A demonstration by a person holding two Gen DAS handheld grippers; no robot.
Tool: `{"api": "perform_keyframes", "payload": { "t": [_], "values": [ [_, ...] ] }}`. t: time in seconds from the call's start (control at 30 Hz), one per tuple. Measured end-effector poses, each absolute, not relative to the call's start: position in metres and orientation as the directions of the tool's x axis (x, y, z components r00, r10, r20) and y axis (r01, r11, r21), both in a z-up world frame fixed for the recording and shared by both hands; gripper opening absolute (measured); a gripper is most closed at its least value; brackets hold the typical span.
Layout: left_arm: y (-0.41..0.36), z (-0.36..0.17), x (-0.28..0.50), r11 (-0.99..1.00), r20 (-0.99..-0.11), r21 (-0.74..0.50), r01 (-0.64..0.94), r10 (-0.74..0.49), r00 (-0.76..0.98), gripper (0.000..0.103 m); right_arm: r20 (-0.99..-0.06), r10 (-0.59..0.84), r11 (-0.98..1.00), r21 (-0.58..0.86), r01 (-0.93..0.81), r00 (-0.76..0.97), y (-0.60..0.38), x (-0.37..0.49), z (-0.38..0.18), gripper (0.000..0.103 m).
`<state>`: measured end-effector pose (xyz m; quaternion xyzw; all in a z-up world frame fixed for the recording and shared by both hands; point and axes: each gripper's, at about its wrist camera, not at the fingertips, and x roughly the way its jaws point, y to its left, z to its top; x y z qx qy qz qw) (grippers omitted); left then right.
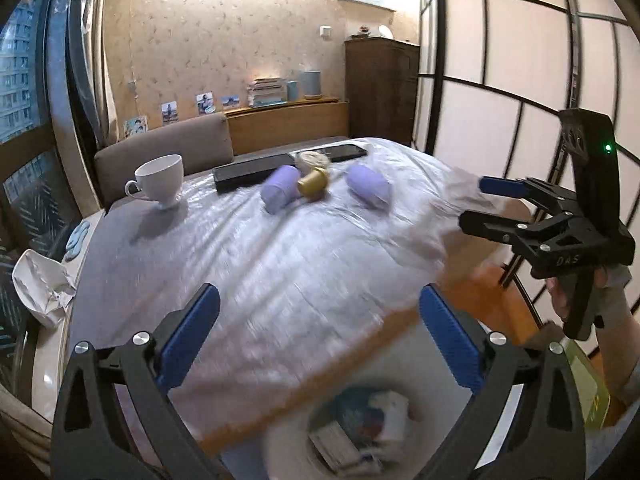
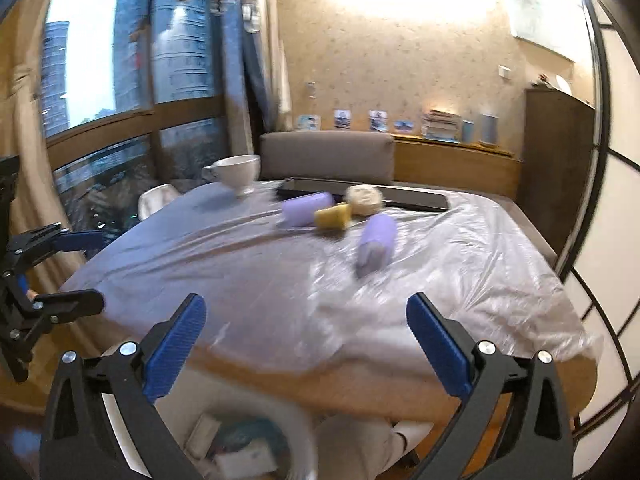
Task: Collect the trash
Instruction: 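Move both open tools back over the table, then grasp a purple hair roller with the left tool while the right tool grasps another roller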
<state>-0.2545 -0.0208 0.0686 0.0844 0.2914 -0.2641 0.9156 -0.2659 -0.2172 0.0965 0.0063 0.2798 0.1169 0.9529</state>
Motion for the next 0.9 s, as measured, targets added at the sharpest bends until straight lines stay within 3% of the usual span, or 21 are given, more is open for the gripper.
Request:
{"api": "perform_keyframes", "payload": {
  "t": [0.57, 0.67, 0.73, 0.8, 0.9],
  "values": [
    [-0.068, 0.045, -0.067, 0.872, -0.718, -0.005, 0.490, -0.344, 0.605, 0.097, -0.698, 0.110, 0.994, 0.080, -0.075, 0.707, -0.235, -0.114, 0.056, 0.098],
    [-0.079, 0.037, -0.048, 0.853, -0.749, 0.017, 0.521, -0.335, 0.572, 0.079, -0.707, 0.101, 0.995, 0.065, -0.078, 0.700, -0.233, -0.108, 0.052, 0.098],
    [-0.084, 0.031, -0.037, 0.844, -0.769, 0.028, 0.536, -0.325, 0.551, 0.056, -0.714, 0.101, 0.995, 0.063, -0.080, 0.692, -0.233, -0.105, 0.050, 0.097],
    [-0.087, 0.026, -0.029, 0.836, -0.788, 0.010, 0.549, -0.331, 0.518, 0.046, -0.726, 0.123, 0.992, 0.084, -0.091, 0.676, -0.233, -0.101, 0.048, 0.089],
    [-0.088, 0.025, -0.021, 0.827, -0.788, 0.005, 0.562, -0.343, 0.511, 0.046, -0.754, 0.124, 0.992, 0.094, -0.081, 0.645, -0.234, -0.093, 0.044, 0.087]
  ]
}}
